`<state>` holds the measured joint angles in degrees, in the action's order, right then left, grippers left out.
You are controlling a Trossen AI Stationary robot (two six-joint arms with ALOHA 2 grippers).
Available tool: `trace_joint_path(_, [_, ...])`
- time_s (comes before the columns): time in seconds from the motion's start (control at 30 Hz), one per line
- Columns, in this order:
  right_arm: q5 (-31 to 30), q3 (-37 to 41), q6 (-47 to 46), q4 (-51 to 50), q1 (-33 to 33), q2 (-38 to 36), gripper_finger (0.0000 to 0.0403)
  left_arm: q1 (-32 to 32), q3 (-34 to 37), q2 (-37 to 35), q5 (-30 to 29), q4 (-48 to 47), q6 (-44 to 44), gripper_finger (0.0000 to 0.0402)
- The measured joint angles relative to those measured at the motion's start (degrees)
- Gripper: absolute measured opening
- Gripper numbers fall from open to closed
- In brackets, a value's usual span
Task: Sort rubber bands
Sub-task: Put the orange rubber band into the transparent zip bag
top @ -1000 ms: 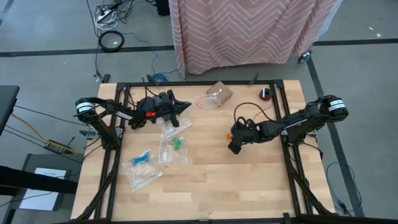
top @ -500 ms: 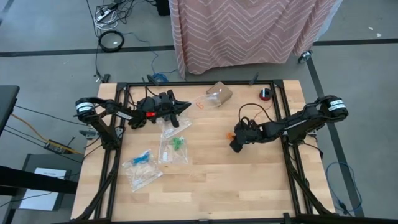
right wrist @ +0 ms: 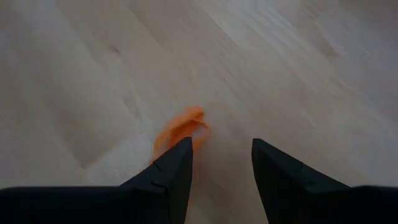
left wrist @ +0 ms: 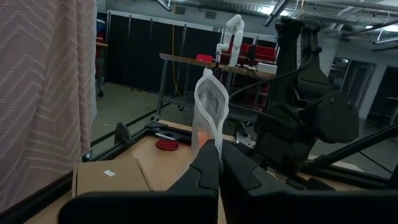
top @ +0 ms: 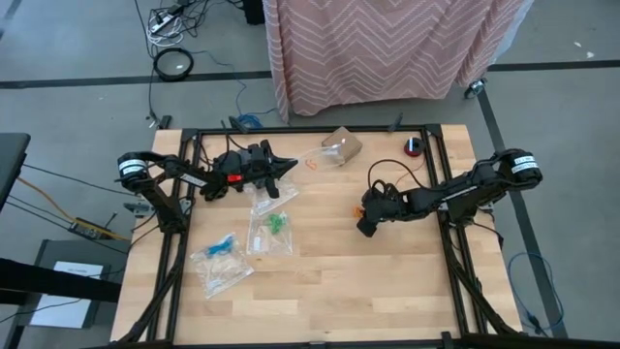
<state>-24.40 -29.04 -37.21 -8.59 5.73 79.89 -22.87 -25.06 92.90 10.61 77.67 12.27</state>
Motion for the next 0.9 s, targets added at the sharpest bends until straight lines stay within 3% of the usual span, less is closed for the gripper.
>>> trace_joint_path(0.9, [2.4,1.9,-1.5,3.9,-0.1,0.6,0.0153,0.0,0.0,0.0,0.0,0.0,-0.3,0.0005])
